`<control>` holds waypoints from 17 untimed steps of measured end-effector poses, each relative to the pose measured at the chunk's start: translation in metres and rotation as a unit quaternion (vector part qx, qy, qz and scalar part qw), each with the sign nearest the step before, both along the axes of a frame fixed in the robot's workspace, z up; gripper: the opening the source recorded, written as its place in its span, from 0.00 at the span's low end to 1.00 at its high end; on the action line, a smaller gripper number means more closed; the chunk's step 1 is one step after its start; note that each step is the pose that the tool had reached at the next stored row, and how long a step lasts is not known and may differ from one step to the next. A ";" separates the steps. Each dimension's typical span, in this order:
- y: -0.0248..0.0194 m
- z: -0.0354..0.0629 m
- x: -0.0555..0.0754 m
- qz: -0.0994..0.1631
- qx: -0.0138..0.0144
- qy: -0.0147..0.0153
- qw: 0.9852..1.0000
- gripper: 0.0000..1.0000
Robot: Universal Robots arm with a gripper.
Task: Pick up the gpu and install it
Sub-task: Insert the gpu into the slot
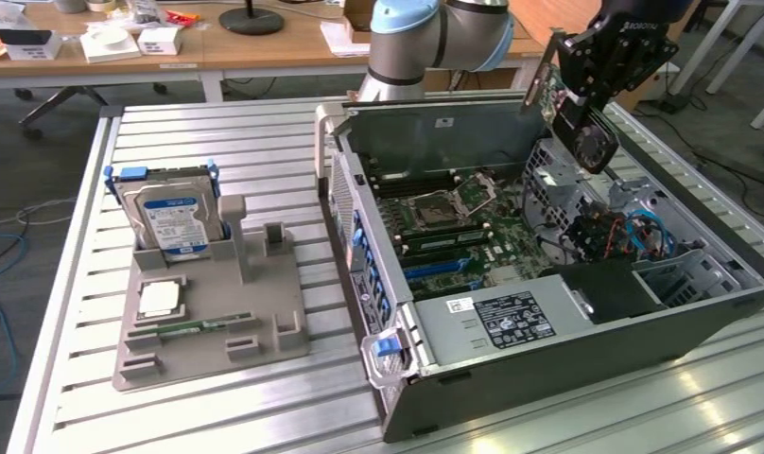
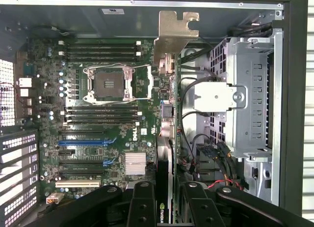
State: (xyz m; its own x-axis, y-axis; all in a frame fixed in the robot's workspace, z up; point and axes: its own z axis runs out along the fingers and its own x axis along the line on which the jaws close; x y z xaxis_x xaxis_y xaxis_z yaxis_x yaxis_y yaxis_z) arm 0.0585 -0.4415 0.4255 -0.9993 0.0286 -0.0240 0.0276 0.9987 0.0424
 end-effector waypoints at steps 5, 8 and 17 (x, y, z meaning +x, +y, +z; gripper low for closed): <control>0.0000 -0.0001 0.000 0.012 0.000 0.000 1.000 0.26; 0.0000 -0.0004 0.000 0.038 0.000 0.000 0.999 0.26; 0.0000 -0.0007 0.000 0.120 0.000 0.000 0.993 0.26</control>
